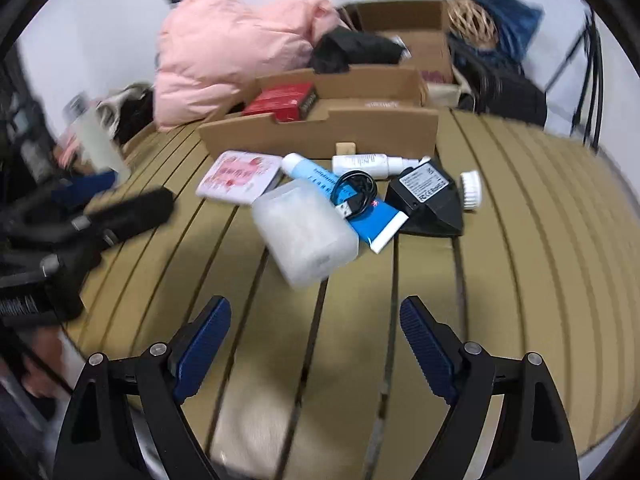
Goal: Organize objects
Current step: 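Withdraw the right tool from the tray and move toward the white container, then grasp the white translucent container with the right tool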
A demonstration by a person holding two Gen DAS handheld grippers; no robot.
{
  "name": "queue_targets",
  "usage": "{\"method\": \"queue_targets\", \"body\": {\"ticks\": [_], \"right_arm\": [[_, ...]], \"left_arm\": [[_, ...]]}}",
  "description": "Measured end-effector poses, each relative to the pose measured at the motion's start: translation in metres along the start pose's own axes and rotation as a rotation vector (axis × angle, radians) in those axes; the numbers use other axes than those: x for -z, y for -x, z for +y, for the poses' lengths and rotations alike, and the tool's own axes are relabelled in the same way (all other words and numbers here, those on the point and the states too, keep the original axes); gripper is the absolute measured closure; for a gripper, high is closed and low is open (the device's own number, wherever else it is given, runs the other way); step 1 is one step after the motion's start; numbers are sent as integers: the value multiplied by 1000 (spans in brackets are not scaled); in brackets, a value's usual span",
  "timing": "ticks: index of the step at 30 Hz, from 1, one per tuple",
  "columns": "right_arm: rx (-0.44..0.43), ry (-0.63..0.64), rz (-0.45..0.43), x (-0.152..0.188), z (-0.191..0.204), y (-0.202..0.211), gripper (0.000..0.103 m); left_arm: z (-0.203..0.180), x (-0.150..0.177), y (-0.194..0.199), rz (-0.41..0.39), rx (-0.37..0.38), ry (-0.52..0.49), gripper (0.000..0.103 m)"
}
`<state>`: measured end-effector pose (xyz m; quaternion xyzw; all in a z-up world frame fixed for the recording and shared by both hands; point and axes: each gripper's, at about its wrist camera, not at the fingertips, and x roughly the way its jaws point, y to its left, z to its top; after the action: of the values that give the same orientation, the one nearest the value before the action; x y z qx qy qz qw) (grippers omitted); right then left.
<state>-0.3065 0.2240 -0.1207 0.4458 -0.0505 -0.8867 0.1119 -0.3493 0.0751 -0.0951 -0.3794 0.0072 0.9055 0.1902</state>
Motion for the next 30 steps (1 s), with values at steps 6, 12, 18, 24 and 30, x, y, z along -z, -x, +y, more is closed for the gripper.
{"method": "queue_targets", "body": {"ticks": [6, 12, 18, 24, 30], "right_arm": [[-65, -270, 28, -8, -39, -39, 46], [-84, -252, -3, -8, -29, -42, 63], [-114, -285, -21, -8, -39, -43, 67], [-150, -282, -5, -8, -34, -45, 67], [-203, -327, 14, -7, -37, -49, 67]], "left_arm": [[0, 9, -57, 139, 102, 54, 40], [8, 27, -39, 140, 69, 138, 59], [9, 51, -15, 158, 84, 194, 73], [17, 43, -24, 152, 57, 249, 66], [29, 39, -30, 140, 69, 322, 63]]}}
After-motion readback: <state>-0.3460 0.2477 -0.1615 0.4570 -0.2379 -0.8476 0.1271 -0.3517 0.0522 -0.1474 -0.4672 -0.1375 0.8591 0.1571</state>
